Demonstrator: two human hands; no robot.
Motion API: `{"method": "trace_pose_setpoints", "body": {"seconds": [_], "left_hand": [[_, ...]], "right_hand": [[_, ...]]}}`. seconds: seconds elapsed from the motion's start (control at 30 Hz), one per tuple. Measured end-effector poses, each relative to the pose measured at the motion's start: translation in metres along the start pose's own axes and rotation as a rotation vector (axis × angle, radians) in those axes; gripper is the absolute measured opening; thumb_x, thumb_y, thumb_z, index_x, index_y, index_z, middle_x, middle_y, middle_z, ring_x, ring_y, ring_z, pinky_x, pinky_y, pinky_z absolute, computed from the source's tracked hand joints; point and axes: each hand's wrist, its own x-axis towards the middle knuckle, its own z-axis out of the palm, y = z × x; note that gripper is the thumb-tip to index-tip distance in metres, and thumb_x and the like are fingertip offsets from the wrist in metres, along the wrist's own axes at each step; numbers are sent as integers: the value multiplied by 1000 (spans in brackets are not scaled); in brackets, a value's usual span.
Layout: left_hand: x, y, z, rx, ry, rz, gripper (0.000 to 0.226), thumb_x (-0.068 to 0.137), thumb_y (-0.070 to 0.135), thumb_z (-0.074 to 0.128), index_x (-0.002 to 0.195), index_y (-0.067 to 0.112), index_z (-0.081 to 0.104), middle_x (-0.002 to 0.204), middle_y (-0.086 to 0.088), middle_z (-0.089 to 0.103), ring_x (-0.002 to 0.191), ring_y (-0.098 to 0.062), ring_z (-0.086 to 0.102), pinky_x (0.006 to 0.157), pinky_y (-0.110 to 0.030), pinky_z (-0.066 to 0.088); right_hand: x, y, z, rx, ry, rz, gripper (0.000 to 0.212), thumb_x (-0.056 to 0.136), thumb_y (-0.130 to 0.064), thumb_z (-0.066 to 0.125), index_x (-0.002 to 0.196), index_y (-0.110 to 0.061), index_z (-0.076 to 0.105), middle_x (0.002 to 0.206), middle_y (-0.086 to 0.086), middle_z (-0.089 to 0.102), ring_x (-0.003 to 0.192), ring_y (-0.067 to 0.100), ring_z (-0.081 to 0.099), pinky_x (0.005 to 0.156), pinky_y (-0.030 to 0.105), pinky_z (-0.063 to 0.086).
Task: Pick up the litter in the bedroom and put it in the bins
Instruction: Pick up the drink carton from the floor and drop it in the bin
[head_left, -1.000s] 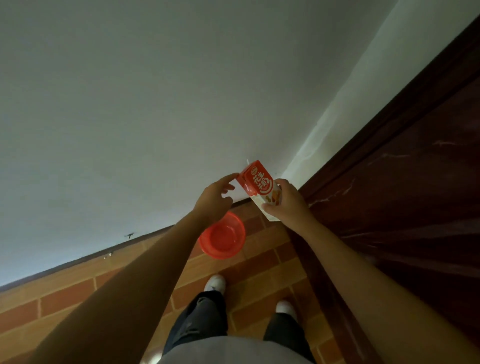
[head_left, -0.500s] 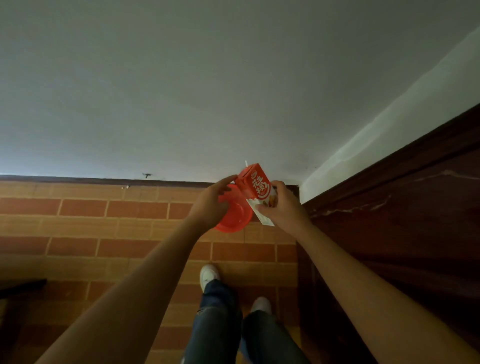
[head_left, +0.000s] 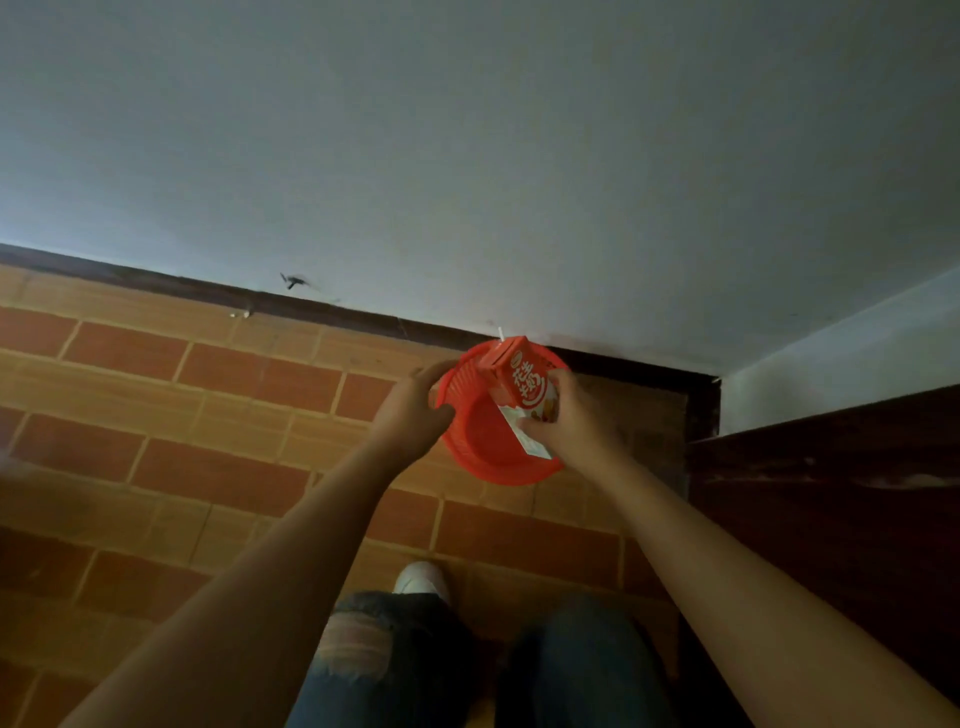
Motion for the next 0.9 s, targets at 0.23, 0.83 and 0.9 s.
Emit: {"method": "trace_pose_setpoints", "body": {"seconds": [0.23,0.83,0.9], "left_hand": [[92,-103,75,52,-29,-155,73,83,17,61,145,16,22,148,-16,29,132,-33,36,105,-44,37],[130,-159,105,-18,-59,-48,61,88,13,52,143,22,28,125,-8,58,113,-24,55,94,-45,49],[130,-159,105,-21,-65,-49,60,88,14,52,143,22,28,125,-8,58,114,-24,55,94,-45,50]], "right_hand": [[98,79,81,-36,-44,29,62,76,-31,71,125,-11,38,127,6,54,112,23,55,86,33,47],[170,146,170,-688,-233,159,68,79,-44,65,128,-9,33,134,15,46,127,32,42,98,42,39],[171,147,171,-707,-241,175,68,81,-45,62,129,-9,33,135,15,45,128,31,41,98,42,39]]}}
